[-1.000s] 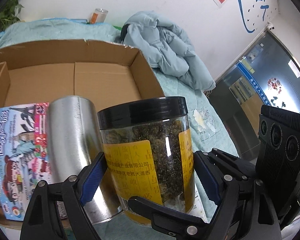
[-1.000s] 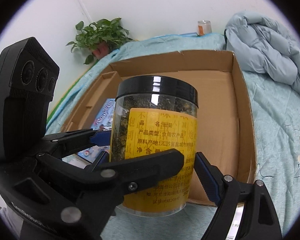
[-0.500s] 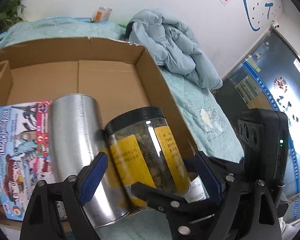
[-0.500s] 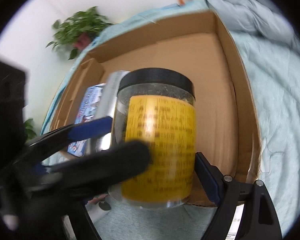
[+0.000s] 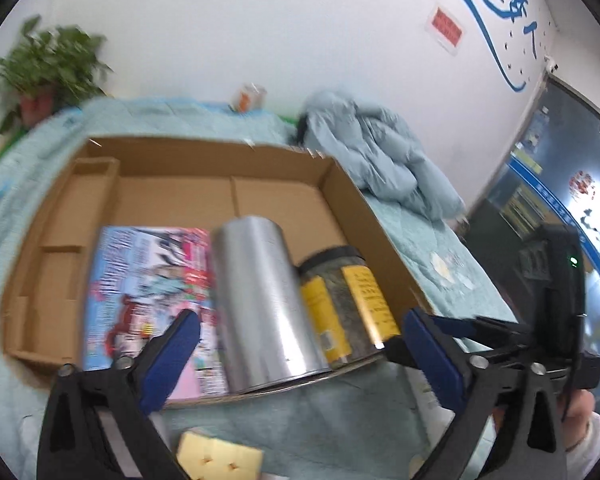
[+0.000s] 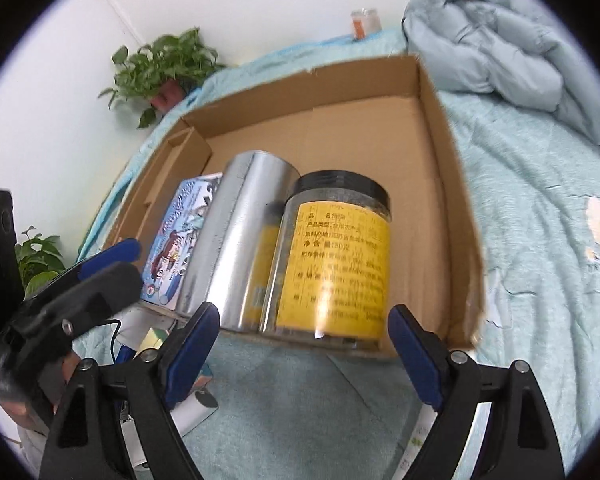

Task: Organize rigid objects
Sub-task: 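Lower the jar into the box beside the silver cylinder, open both grippers, then pull both grippers back and move toward the white spray bottle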

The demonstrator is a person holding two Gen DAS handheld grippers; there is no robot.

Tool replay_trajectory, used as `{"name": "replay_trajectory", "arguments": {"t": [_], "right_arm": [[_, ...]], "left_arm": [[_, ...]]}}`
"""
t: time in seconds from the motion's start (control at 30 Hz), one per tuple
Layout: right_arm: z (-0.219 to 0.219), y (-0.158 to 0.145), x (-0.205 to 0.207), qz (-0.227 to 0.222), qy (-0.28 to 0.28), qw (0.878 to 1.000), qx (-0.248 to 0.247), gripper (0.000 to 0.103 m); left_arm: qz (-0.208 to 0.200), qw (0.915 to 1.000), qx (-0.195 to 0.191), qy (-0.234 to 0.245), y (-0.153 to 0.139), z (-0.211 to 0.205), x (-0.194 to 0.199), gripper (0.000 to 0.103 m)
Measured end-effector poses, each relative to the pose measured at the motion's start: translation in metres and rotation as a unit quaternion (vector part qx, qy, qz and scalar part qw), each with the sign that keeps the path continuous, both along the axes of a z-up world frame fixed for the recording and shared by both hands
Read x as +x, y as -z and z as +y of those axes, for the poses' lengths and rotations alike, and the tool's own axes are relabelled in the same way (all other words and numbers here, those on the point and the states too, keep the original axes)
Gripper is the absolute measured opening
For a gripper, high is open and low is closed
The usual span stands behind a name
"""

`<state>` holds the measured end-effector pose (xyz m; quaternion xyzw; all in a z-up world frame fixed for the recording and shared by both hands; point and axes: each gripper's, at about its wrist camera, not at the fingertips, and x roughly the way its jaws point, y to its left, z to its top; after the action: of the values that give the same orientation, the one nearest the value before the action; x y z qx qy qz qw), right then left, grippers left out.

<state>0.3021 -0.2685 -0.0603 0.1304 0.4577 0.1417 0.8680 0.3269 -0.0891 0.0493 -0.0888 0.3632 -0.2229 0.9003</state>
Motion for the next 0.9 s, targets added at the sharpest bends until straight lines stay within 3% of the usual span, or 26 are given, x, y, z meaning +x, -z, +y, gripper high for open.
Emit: {"name": "replay_trajectory", "arguments": {"t": [0.2,0.23,0.27,0.3,0.33,0.37,0.4,0.43,0.47,0.53,0.6,0.7,0.9], "right_arm": [[-0.003,0.000,-0.028,-0.027,0.028,0.999,-0.001,0.084],[-0.006,0.001,-0.034,-0.031,0.039,0.999,-0.008,0.063],[-0.006,0.001,-0.038,-0.030,0.048,0.998,-0.026,0.018],[-0.005,0.003,-0.041,-0.026,0.055,0.997,-0.044,0.004],[-0.007,0.003,-0.046,-0.030,0.058,0.997,-0.043,0.004],[-0.010,0.004,-0.050,-0.032,0.059,0.997,-0.034,0.004],[-0.012,0.004,-0.055,-0.034,0.060,0.997,-0.030,0.004],[-0.012,0.004,-0.059,-0.036,0.060,0.997,-0.034,0.018],[-0.011,0.004,-0.063,-0.040,0.062,0.996,-0.041,0.054],[-0.012,0.002,-0.074,-0.065,0.061,0.996,-0.031,0.089],[-0.010,-0.001,-0.081,-0.074,0.054,0.995,-0.032,0.089],[-0.002,0.001,-0.088,-0.082,0.042,0.994,-0.055,0.089],[0.011,0.003,-0.101,-0.087,0.023,0.995,-0.050,0.089]], "left_arm": [[-0.024,0.9992,0.017,-0.026,-0.006,0.015,-0.035,0.100],[-0.018,0.9995,0.020,-0.018,-0.006,0.014,-0.037,0.081],[-0.010,0.9997,0.023,-0.004,-0.006,0.012,-0.038,0.032],[0.005,0.9993,0.033,0.015,-0.003,0.009,-0.040,0.008],[0.009,0.9990,0.041,0.013,-0.001,0.007,-0.043,0.002],[0.004,0.9989,0.045,0.007,0.000,0.007,-0.047,0.002],[-0.002,0.9989,0.047,0.004,0.001,0.006,-0.053,0.002],[-0.005,0.9988,0.049,0.003,0.001,0.006,-0.057,0.013],[-0.005,0.9985,0.054,-0.006,0.002,0.005,-0.061,0.047],[-0.005,0.9974,0.060,-0.038,0.003,0.008,-0.066,0.100],[-0.033,0.9961,0.042,-0.070,0.005,0.015,-0.079,0.103],[-0.024,0.9951,0.061,-0.074,0.013,0.015,-0.086,0.102],[-0.026,0.9928,0.062,-0.099,0.017,0.017,-0.105,0.102]]}}
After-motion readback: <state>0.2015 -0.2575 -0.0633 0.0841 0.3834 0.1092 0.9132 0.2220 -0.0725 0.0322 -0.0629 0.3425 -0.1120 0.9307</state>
